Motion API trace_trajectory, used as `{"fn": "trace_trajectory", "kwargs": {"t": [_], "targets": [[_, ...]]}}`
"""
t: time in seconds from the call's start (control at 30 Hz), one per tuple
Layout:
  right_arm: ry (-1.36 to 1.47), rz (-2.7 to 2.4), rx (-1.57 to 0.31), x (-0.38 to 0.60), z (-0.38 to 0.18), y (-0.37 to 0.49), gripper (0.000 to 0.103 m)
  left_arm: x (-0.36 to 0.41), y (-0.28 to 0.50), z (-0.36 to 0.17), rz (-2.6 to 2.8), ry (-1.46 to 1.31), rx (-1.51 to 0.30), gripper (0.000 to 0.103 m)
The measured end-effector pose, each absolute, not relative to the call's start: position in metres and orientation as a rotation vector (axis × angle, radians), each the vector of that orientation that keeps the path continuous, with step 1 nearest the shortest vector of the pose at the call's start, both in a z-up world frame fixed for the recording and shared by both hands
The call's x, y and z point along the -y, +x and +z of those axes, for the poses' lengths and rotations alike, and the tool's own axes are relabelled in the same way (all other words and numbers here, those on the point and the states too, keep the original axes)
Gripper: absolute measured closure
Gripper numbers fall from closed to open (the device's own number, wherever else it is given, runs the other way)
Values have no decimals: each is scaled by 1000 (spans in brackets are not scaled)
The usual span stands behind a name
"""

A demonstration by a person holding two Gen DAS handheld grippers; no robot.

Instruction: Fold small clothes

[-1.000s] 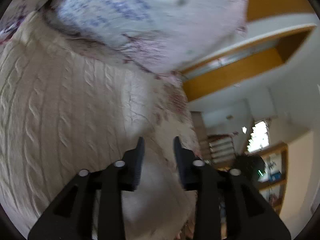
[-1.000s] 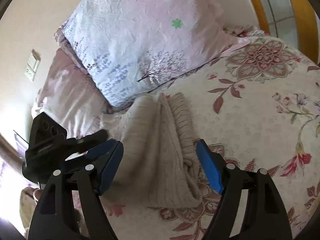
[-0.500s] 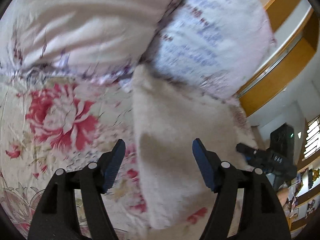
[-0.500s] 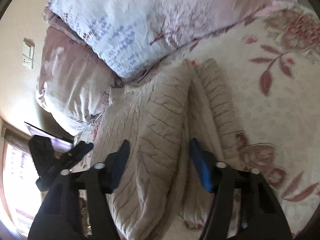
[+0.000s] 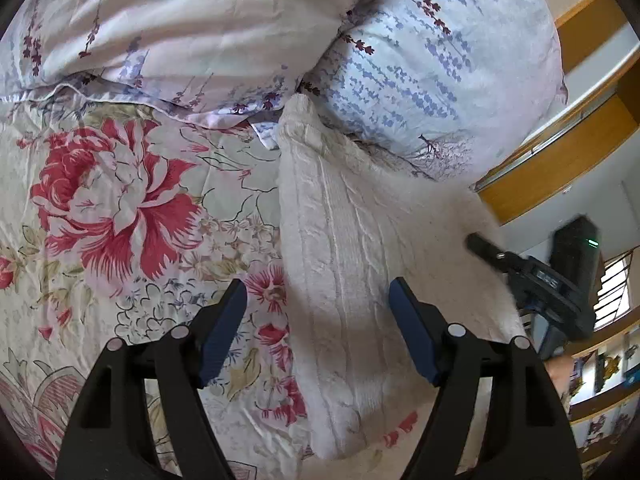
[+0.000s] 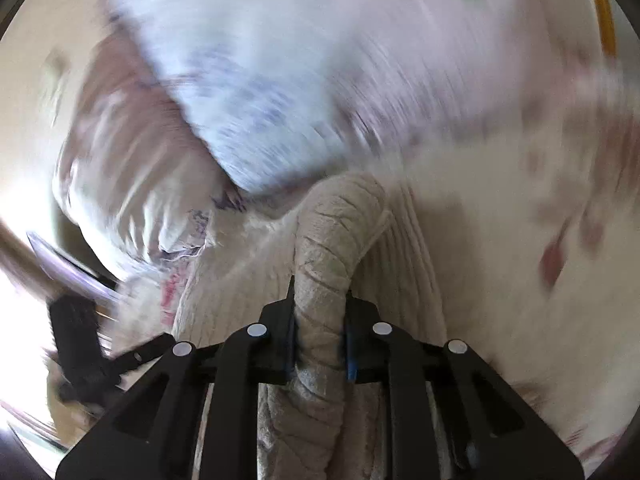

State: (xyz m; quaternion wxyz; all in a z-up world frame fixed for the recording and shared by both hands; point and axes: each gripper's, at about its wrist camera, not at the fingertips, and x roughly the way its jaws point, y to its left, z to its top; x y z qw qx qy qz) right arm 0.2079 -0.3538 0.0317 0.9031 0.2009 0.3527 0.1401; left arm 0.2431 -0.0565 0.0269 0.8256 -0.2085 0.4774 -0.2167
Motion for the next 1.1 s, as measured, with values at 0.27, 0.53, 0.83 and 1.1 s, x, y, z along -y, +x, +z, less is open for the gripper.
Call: {"fn": "trace_trajectory", "kwargs": {"t": [0.27,0.53,0.83,1.1], "targets": [[143,157,-561,342,78,172,85,66,233,30,-506,-419,-1016,29],[255,36,-775,385,18,212,79,88,224,26,-560,-373,-1029,29],[526,108,-680,432,30,142,47,77,204,20,-595,-435,-1054,29],[562,208,-725,419,12,98,51,78,184,11,-610,-476,-1087,32]]}}
